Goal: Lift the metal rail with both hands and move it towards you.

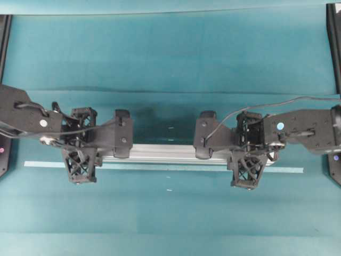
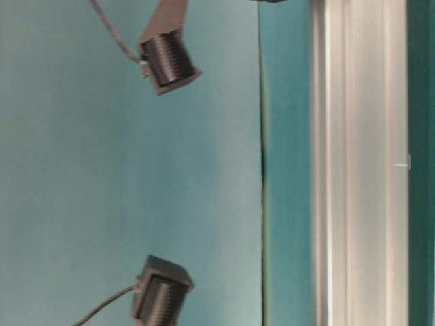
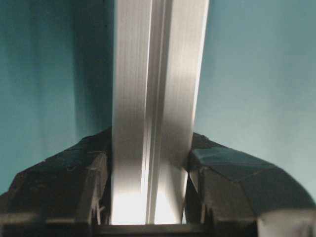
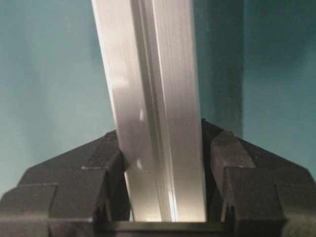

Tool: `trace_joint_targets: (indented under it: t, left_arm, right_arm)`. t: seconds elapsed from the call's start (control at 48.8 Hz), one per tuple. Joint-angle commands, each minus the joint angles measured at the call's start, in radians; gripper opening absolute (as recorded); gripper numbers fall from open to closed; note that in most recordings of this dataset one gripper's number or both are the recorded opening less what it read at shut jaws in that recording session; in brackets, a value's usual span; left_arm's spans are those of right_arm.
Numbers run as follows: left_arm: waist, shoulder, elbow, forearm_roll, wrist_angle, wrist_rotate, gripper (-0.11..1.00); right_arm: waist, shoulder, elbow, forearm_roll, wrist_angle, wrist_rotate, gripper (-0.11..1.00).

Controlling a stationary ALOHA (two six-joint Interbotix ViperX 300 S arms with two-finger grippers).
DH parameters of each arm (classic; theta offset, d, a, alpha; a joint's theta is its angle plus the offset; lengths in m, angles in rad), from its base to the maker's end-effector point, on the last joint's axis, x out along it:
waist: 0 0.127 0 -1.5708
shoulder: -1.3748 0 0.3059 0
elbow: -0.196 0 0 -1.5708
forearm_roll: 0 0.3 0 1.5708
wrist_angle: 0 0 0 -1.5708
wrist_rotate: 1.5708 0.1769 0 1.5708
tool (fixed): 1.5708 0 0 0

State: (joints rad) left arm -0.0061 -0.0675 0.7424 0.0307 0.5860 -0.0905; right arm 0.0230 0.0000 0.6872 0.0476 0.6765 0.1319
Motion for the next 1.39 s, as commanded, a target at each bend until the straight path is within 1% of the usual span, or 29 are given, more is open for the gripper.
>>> trace_joint_targets:
  t: [0.0, 0.328, 0.594, 0.799, 1.148, 1.373]
  left_arm:
    - [0.017, 0.006, -0.008, -0.003, -0.038, -0.02, 0.29]
    - [0.025, 0.029, 0.006, -0.003, -0.067, -0.021, 0.29]
    - [0.029, 0.031, 0.015, -0.003, -0.107, -0.026, 0.29]
    - [0.029, 0.031, 0.014, -0.003, -0.117, -0.029, 0.29]
    - [0.025, 0.032, 0.011, -0.003, -0.123, -0.031, 0.29]
    - [0.011, 0.031, 0.015, -0.003, -0.183, -0.029, 0.29]
  right_arm:
    - [0.002, 0.006, -0.005, 0.003, -0.051, 0.006, 0.38]
    - [0.002, 0.052, -0.005, 0.005, -0.104, 0.003, 0.38]
    - [0.002, 0.055, 0.003, 0.003, -0.104, 0.003, 0.38]
    - [-0.002, 0.055, 0.008, -0.023, -0.104, 0.008, 0.38]
    - [-0.011, 0.055, 0.015, -0.023, -0.101, 0.008, 0.38]
    - [-0.011, 0.049, 0.035, -0.023, -0.12, 0.006, 0.38]
